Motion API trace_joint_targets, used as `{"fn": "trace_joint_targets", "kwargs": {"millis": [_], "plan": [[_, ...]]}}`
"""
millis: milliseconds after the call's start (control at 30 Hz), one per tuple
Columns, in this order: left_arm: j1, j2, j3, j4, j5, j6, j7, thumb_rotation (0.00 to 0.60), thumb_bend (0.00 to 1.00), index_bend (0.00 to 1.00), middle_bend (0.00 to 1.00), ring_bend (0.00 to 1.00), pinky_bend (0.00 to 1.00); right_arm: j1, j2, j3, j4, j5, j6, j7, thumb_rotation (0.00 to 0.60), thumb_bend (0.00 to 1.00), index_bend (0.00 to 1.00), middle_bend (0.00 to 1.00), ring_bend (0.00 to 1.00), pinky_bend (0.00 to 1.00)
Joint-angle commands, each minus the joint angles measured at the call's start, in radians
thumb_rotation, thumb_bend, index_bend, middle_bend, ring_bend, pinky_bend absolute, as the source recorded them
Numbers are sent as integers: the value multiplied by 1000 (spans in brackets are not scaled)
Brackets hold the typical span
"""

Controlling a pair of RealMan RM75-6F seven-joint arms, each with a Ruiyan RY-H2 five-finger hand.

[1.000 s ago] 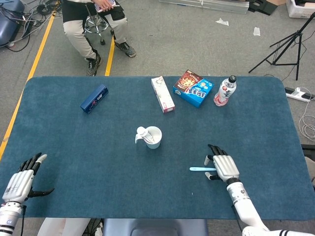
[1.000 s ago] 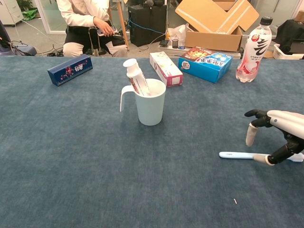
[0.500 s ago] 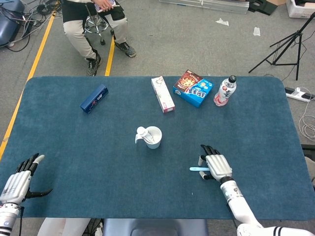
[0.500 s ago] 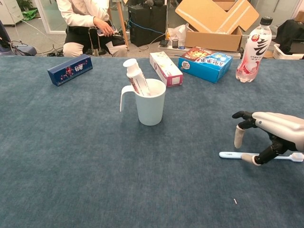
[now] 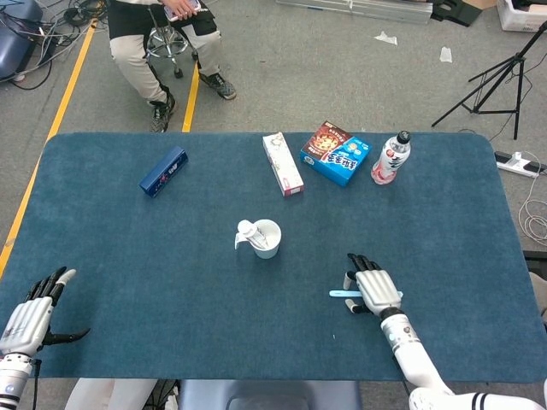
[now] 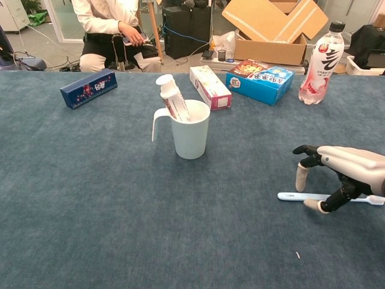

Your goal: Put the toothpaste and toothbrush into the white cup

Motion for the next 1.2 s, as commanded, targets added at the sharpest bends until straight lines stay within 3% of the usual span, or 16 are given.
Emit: {"fn": "trace_joint_targets", "kwargs": {"millis": [33, 1200], "plan": [[1, 0, 0, 0, 0, 0, 0, 600, 0, 36, 0, 0, 0, 2, -2, 0, 4, 4, -5, 0, 600, 229, 486, 73, 0, 155], [2, 2, -1, 0, 2, -4, 0, 600, 0, 35, 0, 0, 0, 14, -18, -8, 21, 20, -20, -16, 600, 266, 507, 73, 0, 155]]}}
